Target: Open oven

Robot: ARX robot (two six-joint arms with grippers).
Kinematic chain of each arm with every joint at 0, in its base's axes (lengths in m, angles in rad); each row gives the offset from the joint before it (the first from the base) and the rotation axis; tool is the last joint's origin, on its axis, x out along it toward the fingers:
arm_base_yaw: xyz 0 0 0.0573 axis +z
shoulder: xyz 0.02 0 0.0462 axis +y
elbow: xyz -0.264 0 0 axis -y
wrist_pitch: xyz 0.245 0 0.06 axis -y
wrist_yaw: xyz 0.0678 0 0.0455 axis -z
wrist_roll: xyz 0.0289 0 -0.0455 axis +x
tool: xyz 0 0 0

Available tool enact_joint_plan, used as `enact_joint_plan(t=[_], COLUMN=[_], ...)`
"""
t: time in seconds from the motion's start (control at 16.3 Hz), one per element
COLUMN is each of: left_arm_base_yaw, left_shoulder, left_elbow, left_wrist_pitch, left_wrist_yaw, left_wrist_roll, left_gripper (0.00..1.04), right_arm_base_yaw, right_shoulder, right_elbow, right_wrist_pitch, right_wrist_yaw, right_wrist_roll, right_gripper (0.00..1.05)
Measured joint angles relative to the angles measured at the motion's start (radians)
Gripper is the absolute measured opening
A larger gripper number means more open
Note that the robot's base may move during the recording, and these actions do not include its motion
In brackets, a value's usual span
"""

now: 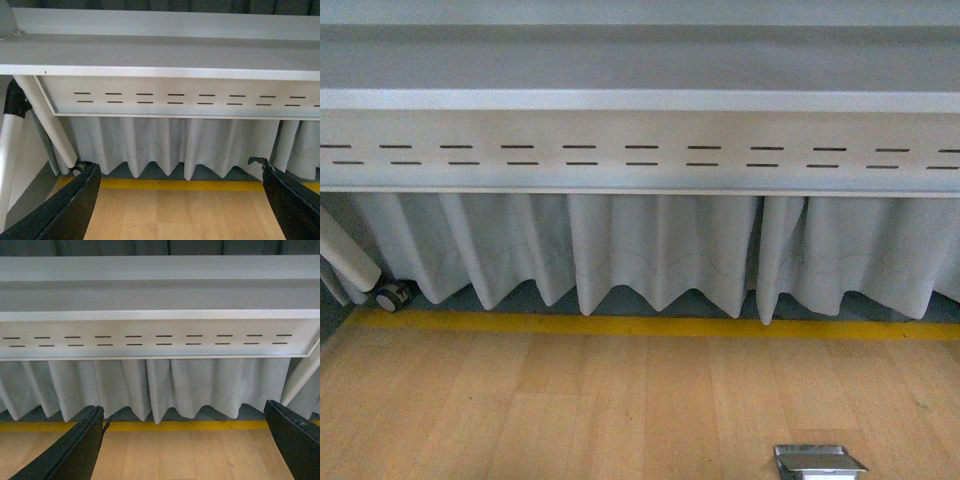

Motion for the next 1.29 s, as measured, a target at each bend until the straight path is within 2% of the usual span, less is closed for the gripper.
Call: enact_joint_plan(t=[1.29], left_arm_base_yaw=[0.0], left_shoulder=[0.0], left_elbow=[0.0], left_wrist_pitch=[-0.001], left_wrist_yaw=[0.0], left_wrist_roll=[0.0], left_gripper=[0.98], right_arm_base_yaw=[0.0], right_shoulder=[0.0], right_elbow=[0.0], right_wrist_pitch=[-0.001], right_wrist_yaw=[0.0], right_wrist_roll=[0.0], right_gripper=[0.98])
